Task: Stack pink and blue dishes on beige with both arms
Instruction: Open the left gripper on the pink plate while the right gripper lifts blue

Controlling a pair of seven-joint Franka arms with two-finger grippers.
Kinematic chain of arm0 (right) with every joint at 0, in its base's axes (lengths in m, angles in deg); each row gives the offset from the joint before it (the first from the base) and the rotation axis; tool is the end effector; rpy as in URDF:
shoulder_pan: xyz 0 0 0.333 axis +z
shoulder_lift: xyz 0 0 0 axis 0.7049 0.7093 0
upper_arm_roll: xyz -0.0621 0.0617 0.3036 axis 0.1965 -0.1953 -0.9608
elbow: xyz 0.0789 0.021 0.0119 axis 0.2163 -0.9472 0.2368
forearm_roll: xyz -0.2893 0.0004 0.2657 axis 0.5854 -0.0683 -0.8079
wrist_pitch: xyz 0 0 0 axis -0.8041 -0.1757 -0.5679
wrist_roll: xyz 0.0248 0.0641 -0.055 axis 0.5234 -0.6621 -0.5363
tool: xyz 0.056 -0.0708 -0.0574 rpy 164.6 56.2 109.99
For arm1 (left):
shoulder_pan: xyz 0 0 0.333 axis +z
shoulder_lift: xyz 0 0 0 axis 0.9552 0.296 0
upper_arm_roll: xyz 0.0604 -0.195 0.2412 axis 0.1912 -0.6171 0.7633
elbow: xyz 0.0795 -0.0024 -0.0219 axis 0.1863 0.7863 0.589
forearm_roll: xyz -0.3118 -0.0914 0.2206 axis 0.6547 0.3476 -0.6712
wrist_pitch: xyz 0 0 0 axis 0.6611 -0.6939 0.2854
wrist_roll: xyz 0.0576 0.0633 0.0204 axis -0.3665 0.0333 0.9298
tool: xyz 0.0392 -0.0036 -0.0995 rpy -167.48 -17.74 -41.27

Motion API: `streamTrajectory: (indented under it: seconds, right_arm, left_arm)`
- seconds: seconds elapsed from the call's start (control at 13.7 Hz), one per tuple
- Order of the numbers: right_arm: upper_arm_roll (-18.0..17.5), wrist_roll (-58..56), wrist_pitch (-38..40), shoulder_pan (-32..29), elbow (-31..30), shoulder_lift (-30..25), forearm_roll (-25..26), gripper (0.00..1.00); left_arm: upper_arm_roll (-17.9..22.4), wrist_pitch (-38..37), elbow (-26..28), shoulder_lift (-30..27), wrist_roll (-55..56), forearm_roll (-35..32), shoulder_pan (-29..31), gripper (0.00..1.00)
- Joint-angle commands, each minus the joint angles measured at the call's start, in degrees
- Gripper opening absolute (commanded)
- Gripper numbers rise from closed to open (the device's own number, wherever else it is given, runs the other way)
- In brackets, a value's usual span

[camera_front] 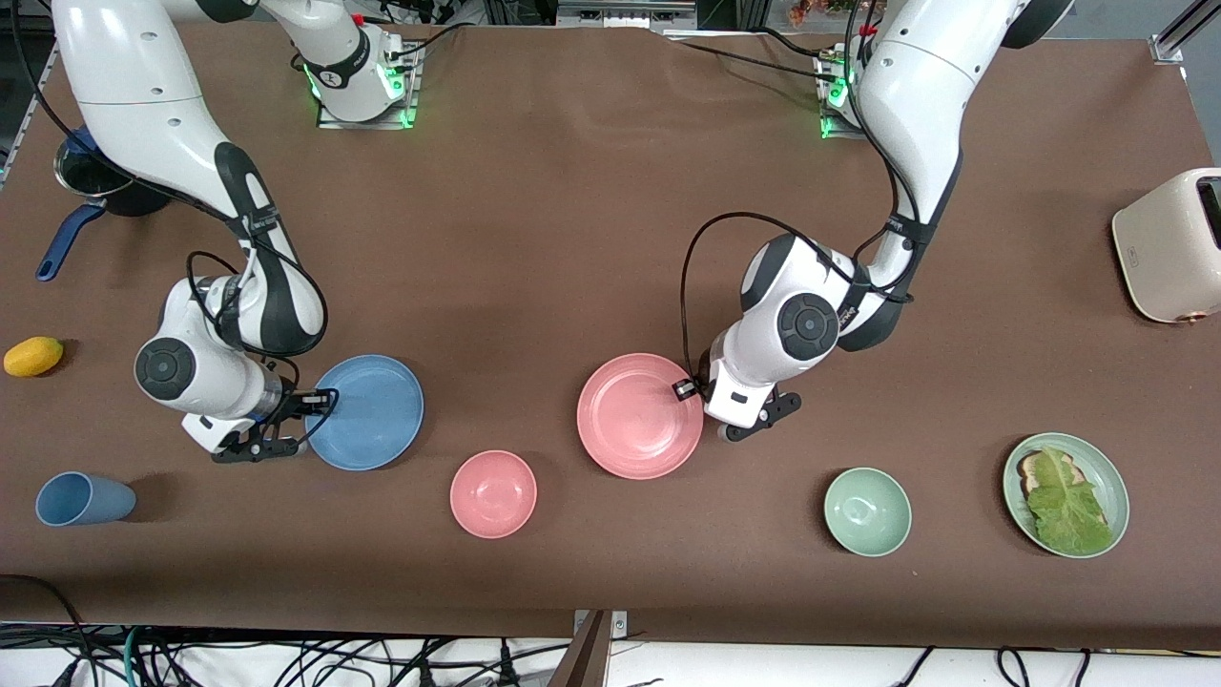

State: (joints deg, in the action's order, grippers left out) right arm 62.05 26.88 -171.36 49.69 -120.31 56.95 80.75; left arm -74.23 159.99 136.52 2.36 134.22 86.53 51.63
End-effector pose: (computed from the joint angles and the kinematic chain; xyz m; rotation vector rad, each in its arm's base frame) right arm 0.6778 0.0226 0.1887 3.1118 0.1865 -0.0775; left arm 0.6386 -0.3468 0.2521 2.8180 0.7237 -0.1861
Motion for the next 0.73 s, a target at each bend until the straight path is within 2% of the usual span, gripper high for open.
streamTrajectory:
  seconds: [0.0, 0.22, 0.66]
  right_arm:
    - [-0.4, 0.0, 0.0, -0.1, -0.1, -0.2, -1.3, 0.19]
    - [-0.4, -0.2, 0.1, 0.0, 0.1, -0.3, -1.5, 0.0]
    - [-0.4, -0.7, 1.9, 0.1, 2.0, -1.3, -1.2, 0.0]
  left_arm:
    - [1.1, 0.2, -2.6, 2.0, 0.8, 0.9, -1.0, 0.0]
    - [1.3, 1.8, -2.4, 2.9, 0.6, 0.8, -1.0, 0.0]
    - [1.2, 2.6, -2.0, 3.5, 0.8, -5.0, -2.4, 0.0]
